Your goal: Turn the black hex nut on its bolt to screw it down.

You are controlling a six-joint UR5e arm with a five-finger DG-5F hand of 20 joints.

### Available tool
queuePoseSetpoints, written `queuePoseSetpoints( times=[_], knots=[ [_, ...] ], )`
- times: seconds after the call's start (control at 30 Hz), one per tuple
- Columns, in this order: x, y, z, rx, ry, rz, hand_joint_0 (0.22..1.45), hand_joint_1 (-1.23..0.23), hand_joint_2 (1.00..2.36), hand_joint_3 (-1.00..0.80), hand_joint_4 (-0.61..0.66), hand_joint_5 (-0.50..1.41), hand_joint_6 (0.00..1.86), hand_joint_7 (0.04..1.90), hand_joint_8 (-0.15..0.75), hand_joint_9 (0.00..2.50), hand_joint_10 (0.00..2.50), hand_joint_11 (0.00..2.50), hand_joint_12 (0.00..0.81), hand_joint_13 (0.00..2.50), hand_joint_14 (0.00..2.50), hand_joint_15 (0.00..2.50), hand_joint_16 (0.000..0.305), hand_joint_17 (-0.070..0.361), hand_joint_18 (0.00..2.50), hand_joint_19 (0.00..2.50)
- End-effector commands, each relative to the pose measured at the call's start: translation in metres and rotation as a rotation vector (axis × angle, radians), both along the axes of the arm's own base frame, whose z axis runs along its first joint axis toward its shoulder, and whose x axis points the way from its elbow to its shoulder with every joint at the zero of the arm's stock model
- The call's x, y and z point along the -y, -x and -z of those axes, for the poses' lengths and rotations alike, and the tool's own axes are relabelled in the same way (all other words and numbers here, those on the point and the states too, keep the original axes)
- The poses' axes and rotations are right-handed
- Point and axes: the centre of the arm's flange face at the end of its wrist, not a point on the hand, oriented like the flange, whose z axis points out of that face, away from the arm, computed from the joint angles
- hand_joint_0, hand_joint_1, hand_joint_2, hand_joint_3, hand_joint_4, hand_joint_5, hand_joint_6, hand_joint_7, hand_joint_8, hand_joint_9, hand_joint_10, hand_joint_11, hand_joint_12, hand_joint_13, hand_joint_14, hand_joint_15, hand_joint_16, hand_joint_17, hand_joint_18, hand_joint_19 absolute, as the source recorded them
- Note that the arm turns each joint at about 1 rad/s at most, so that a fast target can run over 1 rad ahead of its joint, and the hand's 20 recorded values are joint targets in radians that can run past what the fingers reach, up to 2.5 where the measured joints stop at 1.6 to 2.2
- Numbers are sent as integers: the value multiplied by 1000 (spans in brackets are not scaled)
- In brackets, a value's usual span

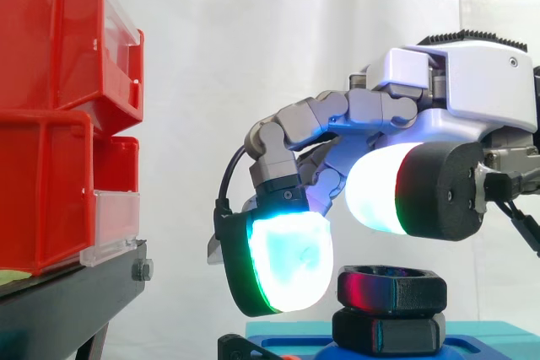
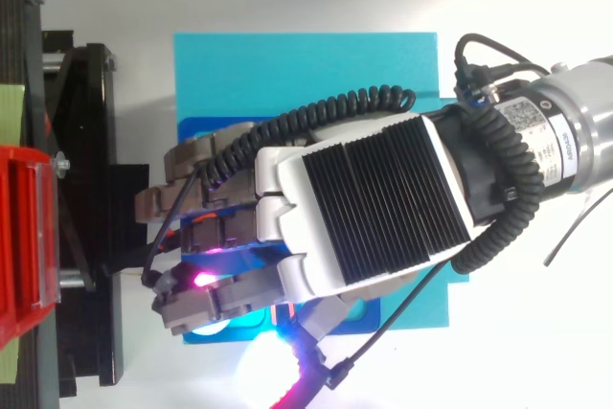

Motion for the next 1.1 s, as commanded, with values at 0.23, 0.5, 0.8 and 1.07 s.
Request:
queuePoseSetpoints(
  times=[0.23,0.5,0.8,1.07],
  knots=[
    [9,1,1,-1,3,7,539,-310,1000,-500,-28,41,508,1397,284,1017,10,270,323,690,8,182,44,99,550,567],
    [27,5,2,-4,7,2,540,-312,1000,-500,-3,41,507,1441,280,1037,10,277,320,699,8,185,44,99,552,561],
    [53,11,2,-11,13,-4,540,-313,1000,-500,17,41,506,1453,279,1049,10,274,319,703,8,176,44,98,552,568],
    [82,18,2,-4,20,-14,540,-313,1000,-500,25,41,505,1457,275,1042,10,276,321,700,8,178,44,99,549,576]
  ],
)
